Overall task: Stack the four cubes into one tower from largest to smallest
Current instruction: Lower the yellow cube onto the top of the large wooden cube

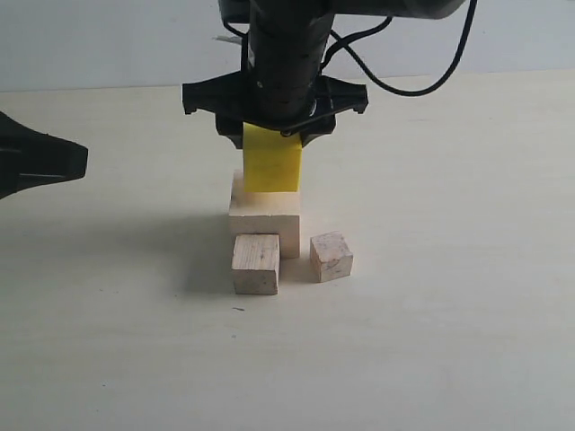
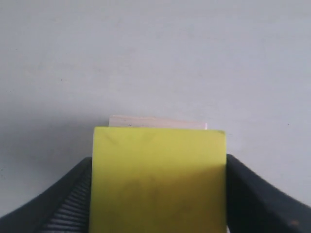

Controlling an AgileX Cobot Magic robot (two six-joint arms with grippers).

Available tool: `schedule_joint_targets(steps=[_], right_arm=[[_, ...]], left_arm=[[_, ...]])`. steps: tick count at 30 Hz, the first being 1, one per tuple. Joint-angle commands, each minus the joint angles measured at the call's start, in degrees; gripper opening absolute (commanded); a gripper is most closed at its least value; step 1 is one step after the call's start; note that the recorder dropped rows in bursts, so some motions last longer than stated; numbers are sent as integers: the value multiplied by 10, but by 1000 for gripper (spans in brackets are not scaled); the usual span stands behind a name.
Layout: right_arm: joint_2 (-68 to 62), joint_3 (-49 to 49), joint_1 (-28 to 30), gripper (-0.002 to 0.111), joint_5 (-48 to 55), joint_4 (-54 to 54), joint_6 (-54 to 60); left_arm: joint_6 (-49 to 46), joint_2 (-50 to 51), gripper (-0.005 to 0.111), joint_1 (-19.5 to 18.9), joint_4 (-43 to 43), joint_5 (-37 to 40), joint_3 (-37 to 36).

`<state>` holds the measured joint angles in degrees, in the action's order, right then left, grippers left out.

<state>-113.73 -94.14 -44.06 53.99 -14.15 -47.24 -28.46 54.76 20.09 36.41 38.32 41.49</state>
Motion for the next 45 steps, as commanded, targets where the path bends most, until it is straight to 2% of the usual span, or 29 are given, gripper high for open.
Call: schedule_joint_targets(steps=[1, 7, 15, 45], right_arm=[[-3, -6, -14, 0, -2, -45, -36], [-3, -6, -39, 0, -1, -88, -69], [-3, -4, -39, 0, 31, -87, -84], [-3, -4, -39, 0, 19, -93, -97]], left_arm=[[2, -3, 30, -1, 8, -3, -2], [2, -3, 30, -1, 12, -1, -2], [2, -3, 30, -1, 12, 3, -2], [2, -3, 30, -1, 16, 8, -2]])
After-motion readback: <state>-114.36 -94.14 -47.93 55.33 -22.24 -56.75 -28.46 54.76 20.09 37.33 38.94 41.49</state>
